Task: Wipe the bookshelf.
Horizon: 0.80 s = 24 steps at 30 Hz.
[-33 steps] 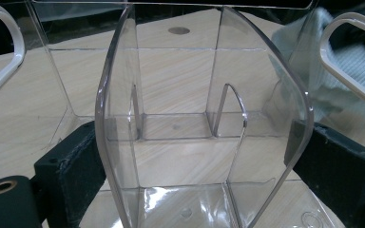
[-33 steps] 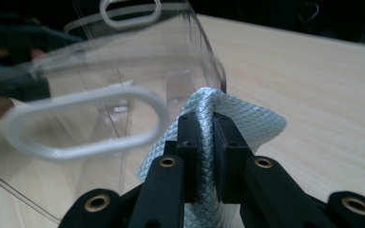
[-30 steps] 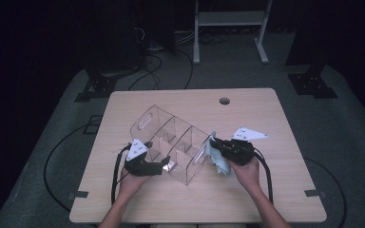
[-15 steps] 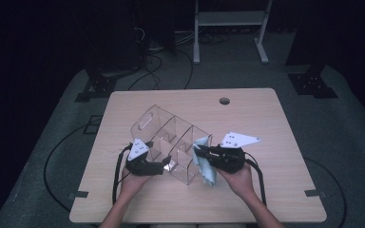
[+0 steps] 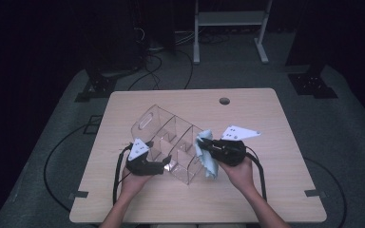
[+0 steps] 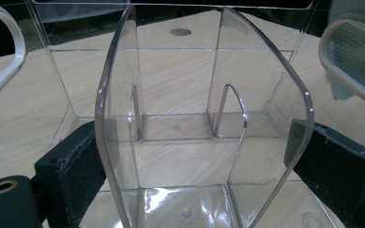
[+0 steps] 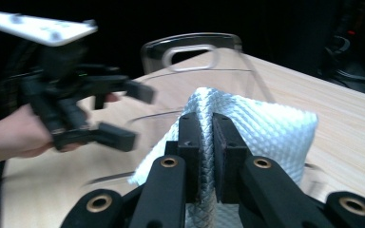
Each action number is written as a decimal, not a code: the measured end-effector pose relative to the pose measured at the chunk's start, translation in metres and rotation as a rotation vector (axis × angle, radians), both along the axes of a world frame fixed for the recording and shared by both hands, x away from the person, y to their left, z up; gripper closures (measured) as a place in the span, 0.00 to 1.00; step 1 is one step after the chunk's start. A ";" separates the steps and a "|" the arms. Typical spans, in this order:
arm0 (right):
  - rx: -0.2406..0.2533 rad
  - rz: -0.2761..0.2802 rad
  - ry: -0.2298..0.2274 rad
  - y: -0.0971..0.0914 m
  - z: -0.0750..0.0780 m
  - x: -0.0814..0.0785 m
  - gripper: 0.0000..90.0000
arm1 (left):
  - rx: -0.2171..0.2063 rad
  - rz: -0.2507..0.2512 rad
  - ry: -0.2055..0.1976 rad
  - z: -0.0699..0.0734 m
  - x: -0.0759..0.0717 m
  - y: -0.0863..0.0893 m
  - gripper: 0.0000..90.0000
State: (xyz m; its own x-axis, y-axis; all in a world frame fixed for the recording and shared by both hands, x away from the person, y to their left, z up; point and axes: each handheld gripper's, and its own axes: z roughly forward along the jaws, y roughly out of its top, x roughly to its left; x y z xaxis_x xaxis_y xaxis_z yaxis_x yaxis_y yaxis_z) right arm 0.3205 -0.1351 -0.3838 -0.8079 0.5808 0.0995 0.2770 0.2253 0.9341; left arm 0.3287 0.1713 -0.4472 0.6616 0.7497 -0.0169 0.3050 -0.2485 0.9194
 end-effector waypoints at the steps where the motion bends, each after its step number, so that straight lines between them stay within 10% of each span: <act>1: -0.009 0.015 -0.006 0.003 0.000 -0.003 0.92 | 0.000 0.001 0.000 0.000 0.000 0.000 0.08; 12: -0.037 -0.096 0.021 -0.023 -0.010 0.014 0.92 | -0.001 0.007 -0.003 -0.001 0.002 0.000 0.08; 24: -0.044 -0.117 0.150 -0.026 -0.069 0.020 0.92 | -0.007 0.010 -0.005 -0.001 0.002 -0.001 0.08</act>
State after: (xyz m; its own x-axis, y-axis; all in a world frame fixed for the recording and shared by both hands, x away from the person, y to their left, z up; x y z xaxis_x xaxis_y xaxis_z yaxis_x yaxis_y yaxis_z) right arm 0.3410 -0.1610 -0.4523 -0.7130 0.6761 0.1859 0.4389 0.2236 0.8703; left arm 0.3310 0.1706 -0.4484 0.6545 0.7559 -0.0186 0.3025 -0.2393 0.9226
